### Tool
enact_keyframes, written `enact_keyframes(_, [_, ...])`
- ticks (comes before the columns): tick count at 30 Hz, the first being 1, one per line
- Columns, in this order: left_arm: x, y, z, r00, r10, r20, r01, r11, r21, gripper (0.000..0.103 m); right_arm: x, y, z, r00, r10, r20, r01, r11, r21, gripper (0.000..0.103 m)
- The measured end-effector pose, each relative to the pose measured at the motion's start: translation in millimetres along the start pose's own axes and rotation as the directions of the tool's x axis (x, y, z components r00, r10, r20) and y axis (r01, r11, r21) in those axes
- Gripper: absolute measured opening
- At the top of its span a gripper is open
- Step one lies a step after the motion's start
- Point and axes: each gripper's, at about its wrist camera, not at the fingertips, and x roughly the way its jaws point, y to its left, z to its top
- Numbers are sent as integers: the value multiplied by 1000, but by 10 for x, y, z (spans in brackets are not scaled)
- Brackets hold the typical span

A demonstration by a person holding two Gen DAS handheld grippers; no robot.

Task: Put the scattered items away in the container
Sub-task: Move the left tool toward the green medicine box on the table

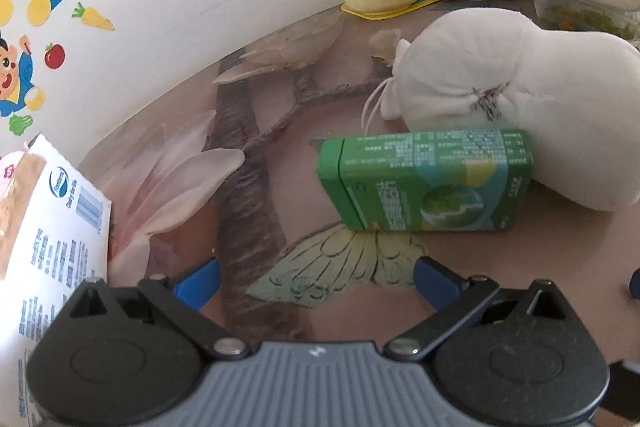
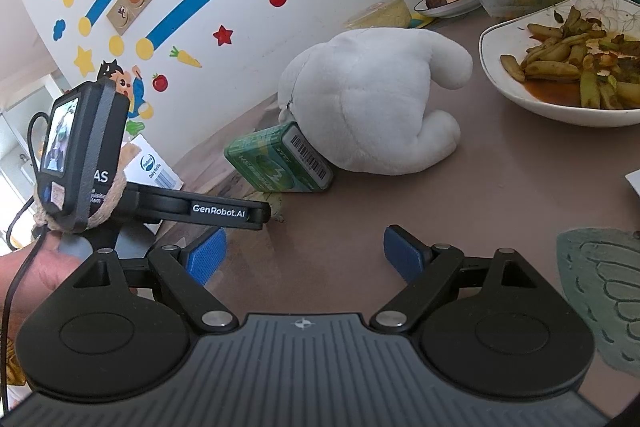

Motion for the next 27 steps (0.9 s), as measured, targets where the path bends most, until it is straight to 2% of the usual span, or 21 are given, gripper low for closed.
enact_keyframes(27, [94, 1, 83, 999, -38, 25, 38, 999, -12, 103, 18, -3, 9, 1000, 12, -6, -12, 1000, 0, 103])
